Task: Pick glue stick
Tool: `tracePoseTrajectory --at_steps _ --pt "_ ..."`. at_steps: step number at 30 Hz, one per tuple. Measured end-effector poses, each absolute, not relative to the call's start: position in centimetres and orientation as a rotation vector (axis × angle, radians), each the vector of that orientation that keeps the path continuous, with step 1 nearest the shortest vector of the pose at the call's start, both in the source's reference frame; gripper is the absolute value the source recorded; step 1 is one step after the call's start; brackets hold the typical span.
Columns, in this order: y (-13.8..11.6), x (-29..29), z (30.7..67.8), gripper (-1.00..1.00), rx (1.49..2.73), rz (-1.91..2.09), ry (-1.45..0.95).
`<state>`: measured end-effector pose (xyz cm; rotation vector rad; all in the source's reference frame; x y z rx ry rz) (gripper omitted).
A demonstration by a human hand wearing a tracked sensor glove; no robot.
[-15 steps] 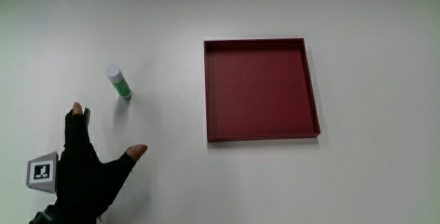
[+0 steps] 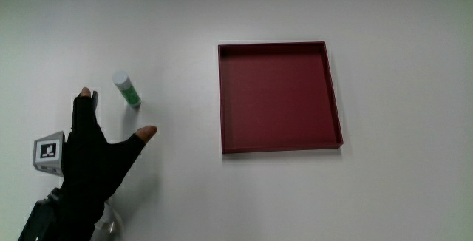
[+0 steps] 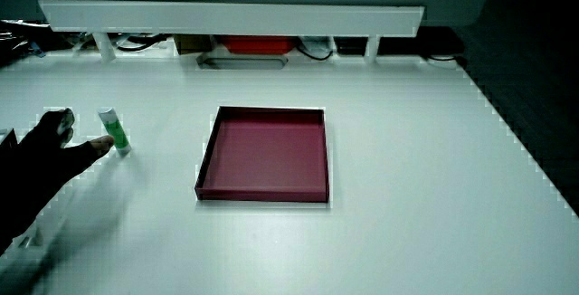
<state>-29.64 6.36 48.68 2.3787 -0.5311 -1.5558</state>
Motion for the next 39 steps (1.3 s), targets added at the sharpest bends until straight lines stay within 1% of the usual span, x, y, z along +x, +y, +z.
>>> tracePoseTrajectory --at_steps 3,4,7,15,16,21,28,29,33,39 --pt "5.7 -29.9 49.6 0.0 2.316 -1.593 -0.572" --pt "5.4 -30.2 50.2 0.0 2.323 -1.585 -0.567" --pt "4.5 -30.0 50.4 0.0 2.305 -1.629 -0.588" --pt "2.5 -29.8 51.7 0.0 2.325 -1.626 -0.598" --pt "2.3 -29.7 51.7 0.0 2.322 -1.595 -0.625" --pt "1.7 -29.5 52.0 0.0 2.335 -1.607 -0.611" --pt "1.5 -29.4 52.0 0.0 2.328 -1.613 -0.621" --pt "1.5 -29.4 51.9 0.04 2.313 -1.635 -0.633" --pt "1.8 -30.1 52.2 0.2 2.363 -1.655 -0.691" --pt "1.8 -30.6 52.5 0.44 2.393 -1.666 -0.74"
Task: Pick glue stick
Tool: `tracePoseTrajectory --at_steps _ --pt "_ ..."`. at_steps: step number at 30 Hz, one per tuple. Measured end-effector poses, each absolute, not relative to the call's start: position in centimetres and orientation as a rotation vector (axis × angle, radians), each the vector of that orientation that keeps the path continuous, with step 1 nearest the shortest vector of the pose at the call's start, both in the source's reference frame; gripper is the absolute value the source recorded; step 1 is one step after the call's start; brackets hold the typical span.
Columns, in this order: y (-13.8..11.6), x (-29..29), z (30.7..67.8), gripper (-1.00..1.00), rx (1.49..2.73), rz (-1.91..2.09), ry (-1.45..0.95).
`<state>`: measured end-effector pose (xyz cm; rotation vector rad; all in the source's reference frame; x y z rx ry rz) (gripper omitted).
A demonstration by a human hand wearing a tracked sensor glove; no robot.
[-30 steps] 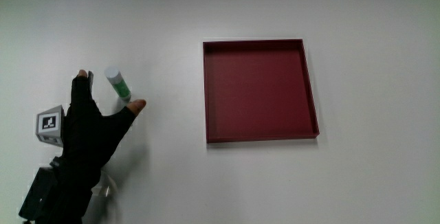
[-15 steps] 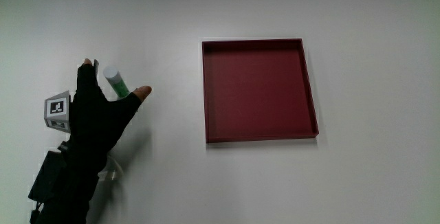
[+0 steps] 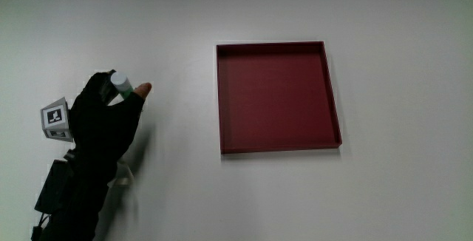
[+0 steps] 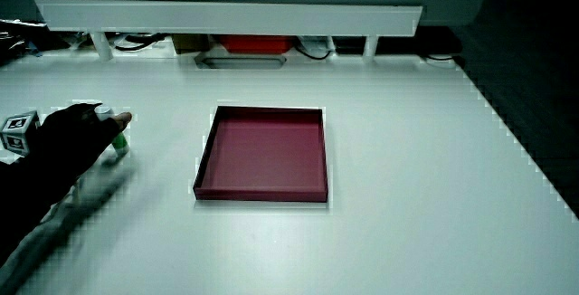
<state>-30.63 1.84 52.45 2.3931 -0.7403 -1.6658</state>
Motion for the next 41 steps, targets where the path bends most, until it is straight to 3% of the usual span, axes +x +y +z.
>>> tracePoseTrajectory --at_steps 14,22,29,41 --pt "1.8 -31.3 52.7 1.0 2.437 -1.671 -0.78" --pt "1.8 -31.1 51.8 1.0 2.49 -1.641 -0.732" --pt "0.6 -29.9 48.8 1.0 2.527 -1.649 -0.574" --pt "-3.0 -23.1 44.3 1.0 2.367 -1.875 -0.171"
